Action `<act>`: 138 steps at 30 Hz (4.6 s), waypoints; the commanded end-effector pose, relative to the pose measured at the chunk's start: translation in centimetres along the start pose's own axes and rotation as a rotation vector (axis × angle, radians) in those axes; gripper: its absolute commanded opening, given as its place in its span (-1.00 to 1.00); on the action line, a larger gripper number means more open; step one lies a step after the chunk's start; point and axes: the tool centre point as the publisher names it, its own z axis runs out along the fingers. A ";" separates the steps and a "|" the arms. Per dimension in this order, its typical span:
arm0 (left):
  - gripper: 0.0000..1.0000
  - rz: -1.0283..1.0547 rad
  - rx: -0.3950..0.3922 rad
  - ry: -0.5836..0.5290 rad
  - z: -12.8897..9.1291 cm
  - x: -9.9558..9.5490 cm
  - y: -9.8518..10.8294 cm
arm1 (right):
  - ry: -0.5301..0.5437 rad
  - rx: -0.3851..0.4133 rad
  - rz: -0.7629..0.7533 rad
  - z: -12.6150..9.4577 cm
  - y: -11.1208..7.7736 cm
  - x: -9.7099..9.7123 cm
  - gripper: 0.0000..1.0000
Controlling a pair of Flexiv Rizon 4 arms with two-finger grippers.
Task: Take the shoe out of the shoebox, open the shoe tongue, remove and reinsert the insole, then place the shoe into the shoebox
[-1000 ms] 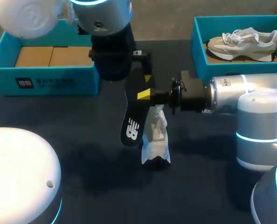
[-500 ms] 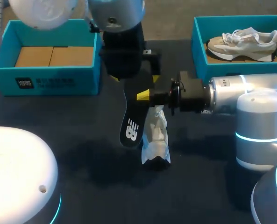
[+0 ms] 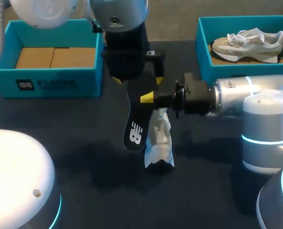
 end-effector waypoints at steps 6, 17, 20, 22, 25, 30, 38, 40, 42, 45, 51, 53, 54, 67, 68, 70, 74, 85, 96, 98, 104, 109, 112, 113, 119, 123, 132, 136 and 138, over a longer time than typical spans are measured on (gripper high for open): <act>1.00 -0.012 0.017 -0.050 0.1 0.2 0.1 | -0.001 0.004 0.002 -0.1 -0.1 0.0 -1.00; 1.00 -0.002 0.077 -0.461 -0.7 2.1 -0.3 | 0.000 0.011 0.006 -0.2 0.3 0.0 -1.00; 1.00 0.032 0.053 -0.558 -1.2 2.6 -0.7 | -0.003 0.013 0.006 -0.2 0.4 0.0 -1.00; 1.00 0.032 0.036 -0.603 -1.3 3.0 -0.9 | -0.005 0.015 0.007 -0.3 0.4 0.1 -1.00; 1.00 0.022 0.034 -0.664 -1.5 3.4 -1.3 | -0.008 0.014 0.007 -0.4 0.3 0.2 -1.00; 1.00 -0.022 0.076 -0.796 -1.9 4.2 -1.4 | -0.014 0.011 0.007 -0.6 0.3 0.3 -1.00; 1.00 -0.011 0.083 -0.791 -1.9 4.5 -1.4 | -0.021 0.018 0.012 -0.6 0.3 0.5 -1.00; 1.00 -0.011 0.083 -0.791 -1.9 4.5 -1.4 | -0.021 0.020 0.011 -0.6 0.3 0.6 -1.00; 1.00 -0.011 0.083 -0.791 -1.9 4.5 -1.4 | -0.021 0.021 0.010 -0.6 0.3 0.6 -1.00; 1.00 -0.011 0.083 -0.791 -1.9 4.5 -1.4 | -0.021 0.021 0.011 -0.6 0.4 0.6 -1.00; 1.00 -0.013 0.110 -0.819 -1.5 4.9 -1.4 | -0.010 0.020 0.014 -0.3 0.4 1.1 -1.00; 1.00 -0.022 0.111 -0.853 -1.1 5.3 -1.4 | -0.001 0.025 0.012 -0.2 0.4 1.3 -1.00; 1.00 -0.023 0.108 -0.870 -0.8 5.6 -1.3 | 0.001 0.025 0.012 -0.3 0.5 1.5 -1.00; 1.00 -0.088 0.089 -0.990 0.5 6.2 -0.7 | -0.005 0.003 -0.001 -1.2 0.5 2.6 -1.00; 1.00 -0.087 0.088 -0.995 0.7 6.1 -0.7 | -0.004 0.000 -0.004 -1.2 0.5 2.7 -1.00; 1.00 -0.108 0.085 -1.017 1.1 5.8 -0.7 | 0.001 -0.010 -0.008 -1.1 0.5 2.7 -1.00; 1.00 -0.134 0.067 -1.051 2.0 5.3 -0.4 | 0.022 -0.020 -0.014 -0.9 0.3 2.8 -1.00; 1.00 -0.165 -0.003 -1.204 3.5 3.9 1.0 | 0.086 0.001 -0.030 0.0 -0.7 4.0 -1.00; 0.95 -0.207 -0.036 -1.281 4.6 2.6 1.2 | 0.086 0.012 -0.044 0.4 -1.2 5.1 -1.00; 0.80 -0.211 -0.040 -1.298 4.7 2.3 1.2 | 0.086 0.015 -0.043 0.6 -1.1 5.0 -1.00; 0.47 -0.219 -0.072 -1.324 4.8 1.9 1.5 | 0.088 0.018 -0.033 0.7 -1.3 4.8 -1.00; 0.01 -0.247 -0.075 -1.334 5.0 2.0 1.7 | 0.086 0.021 -0.025 0.9 -1.6 4.8 -1.00; -0.05 -0.254 -0.077 -1.341 5.1 1.8 1.9 | 0.086 0.024 -0.022 1.0 -1.7 4.7 -1.00; -0.07 -0.255 -0.077 -1.342 5.1 1.7 2.0 | 0.087 0.026 -0.021 1.1 -1.7 4.7 -1.00; -0.12 -0.248 -0.065 -1.348 5.2 1.2 1.9 | 0.088 0.033 -0.022 1.2 -1.8 4.6 -1.00; -0.18 -0.245 -0.062 -1.352 5.2 1.0 2.0 | 0.089 0.033 -0.023 1.3 -1.8 4.5 -1.00; -0.33 -0.250 -0.068 -1.350 5.3 1.1 2.1 | 0.091 0.025 -0.024 1.2 -2.0 4.3 -1.00; -0.40 -0.248 -0.065 -1.347 5.4 1.2 2.0 | 0.092 0.024 -0.024 1.2 -1.9 4.3 -1.00; -0.39 -0.245 -0.061 -1.344 5.4 1.2 1.8 | 0.092 0.023 -0.025 1.2 -1.9 4.2 -1.00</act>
